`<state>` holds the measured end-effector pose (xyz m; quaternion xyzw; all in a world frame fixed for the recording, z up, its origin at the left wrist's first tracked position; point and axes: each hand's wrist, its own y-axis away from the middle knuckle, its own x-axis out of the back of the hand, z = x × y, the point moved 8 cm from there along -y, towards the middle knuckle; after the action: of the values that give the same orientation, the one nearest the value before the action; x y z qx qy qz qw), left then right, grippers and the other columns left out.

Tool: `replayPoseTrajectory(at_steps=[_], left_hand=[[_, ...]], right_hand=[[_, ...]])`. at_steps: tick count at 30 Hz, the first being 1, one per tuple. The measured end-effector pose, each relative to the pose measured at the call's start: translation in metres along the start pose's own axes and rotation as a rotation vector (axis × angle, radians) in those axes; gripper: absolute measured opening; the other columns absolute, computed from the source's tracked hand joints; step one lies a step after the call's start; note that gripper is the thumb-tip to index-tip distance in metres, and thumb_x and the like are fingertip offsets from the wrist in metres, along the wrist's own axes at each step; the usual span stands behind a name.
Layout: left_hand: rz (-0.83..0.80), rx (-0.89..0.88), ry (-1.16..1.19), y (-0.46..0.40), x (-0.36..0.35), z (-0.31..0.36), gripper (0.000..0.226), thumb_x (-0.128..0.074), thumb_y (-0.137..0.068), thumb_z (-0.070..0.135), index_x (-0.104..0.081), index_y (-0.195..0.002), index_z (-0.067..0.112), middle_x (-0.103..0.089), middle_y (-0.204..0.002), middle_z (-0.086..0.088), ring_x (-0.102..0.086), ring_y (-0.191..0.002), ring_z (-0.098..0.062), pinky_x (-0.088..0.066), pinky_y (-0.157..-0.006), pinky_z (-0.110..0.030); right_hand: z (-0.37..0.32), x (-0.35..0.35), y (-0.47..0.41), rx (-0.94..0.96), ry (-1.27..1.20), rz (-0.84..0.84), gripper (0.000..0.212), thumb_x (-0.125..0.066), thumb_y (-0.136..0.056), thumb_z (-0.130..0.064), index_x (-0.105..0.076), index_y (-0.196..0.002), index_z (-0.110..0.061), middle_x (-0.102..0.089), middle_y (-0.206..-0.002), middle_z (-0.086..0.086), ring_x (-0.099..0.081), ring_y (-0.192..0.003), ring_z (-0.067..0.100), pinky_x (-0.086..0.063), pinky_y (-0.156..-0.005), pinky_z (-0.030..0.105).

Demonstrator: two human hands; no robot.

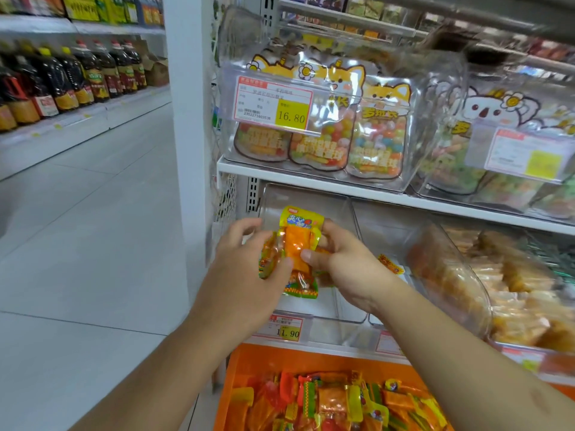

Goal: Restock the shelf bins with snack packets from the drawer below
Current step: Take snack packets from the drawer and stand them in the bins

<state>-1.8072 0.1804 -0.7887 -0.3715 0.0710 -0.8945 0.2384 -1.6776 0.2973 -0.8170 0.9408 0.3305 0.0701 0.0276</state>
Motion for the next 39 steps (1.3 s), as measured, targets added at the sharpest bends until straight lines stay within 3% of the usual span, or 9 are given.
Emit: replayPoseTrajectory(at_steps=[2, 5, 7, 13, 17, 21, 27, 30, 39], left_hand=[[-0.061, 0.011, -0.004, 0.004, -0.007, 0.009, 0.047, -0.061, -0.094, 0.054, -0.061, -0.134, 0.03, -0.042, -0.144, 0.018, -0.041, -0.134, -0.004, -0.04, -0.097, -0.023], [-0.164, 0.092, 0.074, 0.007, -0.014, 0.009, 0.038, -0.067, -0.092, 0.053, -0.065, -0.125, 0.035, -0.067, -0.114, 0.015, -0.063, -0.103, -0.004, -0.051, -0.081, -0.023], [-0.205, 0.138, 0.128, 0.008, -0.015, 0.006, 0.037, -0.071, -0.091, 0.05, -0.064, -0.126, 0.037, -0.073, -0.109, 0.014, -0.069, -0.096, -0.003, -0.059, -0.083, -0.031], [-0.15, 0.391, 0.43, 0.008, -0.02, -0.017, 0.036, -0.079, -0.091, 0.018, -0.067, -0.125, 0.018, -0.075, -0.109, -0.013, -0.078, -0.073, -0.021, -0.064, -0.059, -0.038], [-0.134, 0.365, 0.344, 0.007, -0.018, -0.018, 0.03, -0.077, -0.092, 0.023, -0.067, -0.12, 0.017, -0.075, -0.102, -0.002, -0.077, -0.065, -0.017, -0.064, -0.058, -0.036], [-0.122, 0.236, 0.003, 0.006, -0.008, -0.015, 0.04, -0.075, -0.093, 0.034, -0.065, -0.13, 0.024, -0.071, -0.116, 0.009, -0.071, -0.089, -0.009, -0.057, -0.08, -0.027], [-0.133, 0.118, -0.24, 0.01, -0.001, -0.009, 0.023, -0.059, -0.101, 0.028, -0.064, -0.123, 0.031, -0.07, -0.114, 0.006, -0.067, -0.082, -0.009, -0.054, -0.07, -0.023], [-0.023, 0.121, -0.215, 0.006, 0.013, -0.008, 0.024, -0.058, -0.1, 0.02, -0.066, -0.12, 0.03, -0.068, -0.113, 0.008, -0.067, -0.083, -0.011, -0.054, -0.075, -0.025], [0.021, 0.047, -0.242, 0.005, 0.004, -0.018, 0.061, -0.061, -0.1, 0.028, -0.034, -0.154, 0.036, -0.04, -0.15, 0.01, -0.052, -0.131, -0.013, -0.052, -0.095, -0.027]], right_hand=[[-0.014, 0.003, 0.015, 0.047, -0.073, -0.028, 0.041, -0.058, -0.099, 0.008, -0.055, -0.133, -0.015, -0.076, -0.107, 0.006, -0.072, -0.08, 0.018, -0.051, -0.053, 0.026], [-0.023, 0.009, 0.028, 0.084, -0.05, 0.021, 0.042, -0.06, -0.097, 0.009, -0.057, -0.129, -0.017, -0.076, -0.101, 0.003, -0.069, -0.071, 0.012, -0.047, -0.051, 0.025], [-0.022, 0.012, 0.032, 0.093, -0.04, 0.074, 0.041, -0.063, -0.096, 0.007, -0.058, -0.127, -0.018, -0.078, -0.104, 0.007, -0.069, -0.077, 0.017, -0.049, -0.056, 0.029], [-0.012, 0.0, 0.035, 0.001, -0.108, 0.022, 0.038, -0.068, -0.098, -0.006, -0.054, -0.131, -0.019, -0.074, -0.116, 0.019, -0.074, -0.097, 0.029, -0.063, -0.068, 0.042], [-0.004, 0.001, 0.021, -0.031, -0.078, 0.055, 0.039, -0.07, -0.096, -0.001, -0.055, -0.129, -0.016, -0.077, -0.107, 0.021, -0.075, -0.088, 0.03, -0.063, -0.065, 0.041], [0.018, -0.001, -0.004, -0.092, -0.028, 0.118, 0.042, -0.072, -0.094, 0.001, -0.058, -0.129, -0.016, -0.078, -0.102, 0.018, -0.076, -0.083, 0.028, -0.059, -0.06, 0.036], [0.053, -0.009, -0.034, -0.187, -0.028, 0.139, 0.037, -0.071, -0.092, 0.004, -0.064, -0.119, -0.02, -0.076, -0.102, 0.012, -0.072, -0.086, 0.027, -0.063, -0.069, 0.048], [0.068, -0.017, -0.035, -0.237, 0.154, 0.079, 0.039, -0.071, -0.093, 0.001, -0.061, -0.116, -0.029, -0.077, -0.103, 0.006, -0.074, -0.088, 0.023, -0.063, -0.063, 0.041], [0.069, -0.022, -0.044, -0.123, 0.787, 0.074, 0.053, -0.088, -0.081, -0.026, -0.055, -0.121, -0.038, -0.071, -0.106, -0.01, -0.069, -0.097, 0.017, -0.063, -0.081, 0.045]])
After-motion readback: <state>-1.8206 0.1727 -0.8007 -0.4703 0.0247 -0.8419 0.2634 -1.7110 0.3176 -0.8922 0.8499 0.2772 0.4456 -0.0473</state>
